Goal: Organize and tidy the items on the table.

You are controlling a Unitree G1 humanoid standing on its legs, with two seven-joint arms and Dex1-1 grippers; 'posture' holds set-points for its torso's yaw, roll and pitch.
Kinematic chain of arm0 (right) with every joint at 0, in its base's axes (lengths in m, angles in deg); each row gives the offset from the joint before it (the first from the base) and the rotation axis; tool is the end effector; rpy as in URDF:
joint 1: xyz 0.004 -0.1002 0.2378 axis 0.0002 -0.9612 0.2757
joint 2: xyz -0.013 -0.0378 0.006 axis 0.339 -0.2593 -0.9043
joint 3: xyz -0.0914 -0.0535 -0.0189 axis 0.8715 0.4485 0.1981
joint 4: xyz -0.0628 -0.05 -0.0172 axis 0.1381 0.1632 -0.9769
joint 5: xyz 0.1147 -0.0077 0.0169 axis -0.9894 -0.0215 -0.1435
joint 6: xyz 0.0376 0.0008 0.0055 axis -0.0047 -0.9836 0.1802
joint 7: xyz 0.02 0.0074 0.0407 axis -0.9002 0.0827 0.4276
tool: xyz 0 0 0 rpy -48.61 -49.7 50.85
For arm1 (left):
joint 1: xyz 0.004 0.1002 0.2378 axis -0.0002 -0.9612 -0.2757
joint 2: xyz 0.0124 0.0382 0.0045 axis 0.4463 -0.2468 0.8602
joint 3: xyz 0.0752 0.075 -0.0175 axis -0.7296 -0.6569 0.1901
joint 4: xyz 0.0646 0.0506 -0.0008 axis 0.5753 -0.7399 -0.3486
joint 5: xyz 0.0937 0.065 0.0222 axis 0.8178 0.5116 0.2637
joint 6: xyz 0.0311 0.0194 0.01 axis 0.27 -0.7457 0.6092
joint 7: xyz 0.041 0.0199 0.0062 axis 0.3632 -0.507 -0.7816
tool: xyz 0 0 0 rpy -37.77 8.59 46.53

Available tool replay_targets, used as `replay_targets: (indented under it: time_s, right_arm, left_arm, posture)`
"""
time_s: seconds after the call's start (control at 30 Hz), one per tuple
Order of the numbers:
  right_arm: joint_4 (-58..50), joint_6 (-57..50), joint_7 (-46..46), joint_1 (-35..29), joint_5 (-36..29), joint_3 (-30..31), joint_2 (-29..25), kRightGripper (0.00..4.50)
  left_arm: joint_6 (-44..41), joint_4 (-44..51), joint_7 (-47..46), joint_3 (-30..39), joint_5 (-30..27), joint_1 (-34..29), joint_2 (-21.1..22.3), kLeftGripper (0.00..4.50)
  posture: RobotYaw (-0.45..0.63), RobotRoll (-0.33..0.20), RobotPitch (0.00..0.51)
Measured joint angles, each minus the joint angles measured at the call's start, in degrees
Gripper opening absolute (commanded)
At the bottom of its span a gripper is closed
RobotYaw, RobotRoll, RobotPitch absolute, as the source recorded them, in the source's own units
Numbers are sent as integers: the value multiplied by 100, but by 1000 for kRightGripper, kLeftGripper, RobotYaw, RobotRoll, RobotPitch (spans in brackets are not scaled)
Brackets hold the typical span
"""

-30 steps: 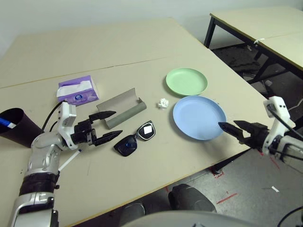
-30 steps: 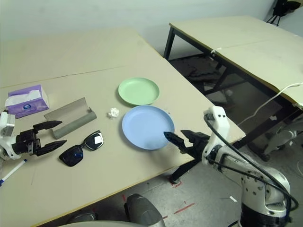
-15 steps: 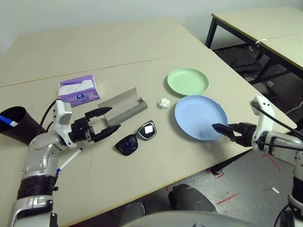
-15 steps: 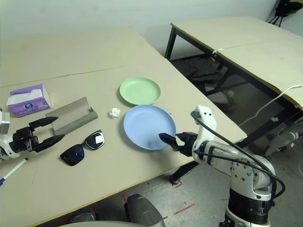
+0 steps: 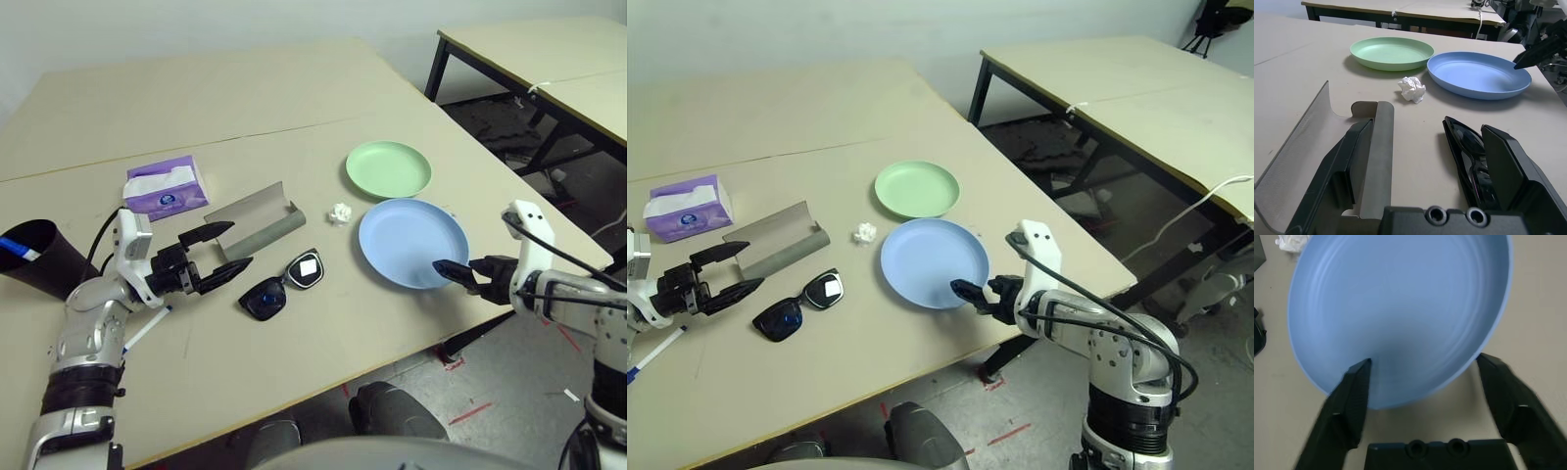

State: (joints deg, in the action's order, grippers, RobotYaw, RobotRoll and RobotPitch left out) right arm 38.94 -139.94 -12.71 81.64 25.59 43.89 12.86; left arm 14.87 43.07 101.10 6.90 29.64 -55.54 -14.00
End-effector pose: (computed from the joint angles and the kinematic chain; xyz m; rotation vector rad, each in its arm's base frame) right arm 0.2107 -0.2288 0.1432 0.2143 0.7197 0.3720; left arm 0.2289 0.3389 0.0953 0.1122 -0.0377 -0.9446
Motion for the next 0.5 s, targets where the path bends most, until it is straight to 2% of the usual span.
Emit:
replay_targets:
  time_s: [0.17,0.33,0.5]
  right_arm:
    - [-20,-204,72,15,41,100,48,1650]
    - [-108,-358,182,87,43,120,78,24]
    - [-215,-388,333,196,63,117,142,24]
  left_arm:
    - [48,0,-69,0,0,5,-27,4500]
    - [46,123,-212,0,-5,4,-51,4500]
    - [-16,435,-393,-1,-35,-13,-95,4500]
  posture:
    - [-119,0,17]
    - [-113,0,10]
    - [-110,0,4]
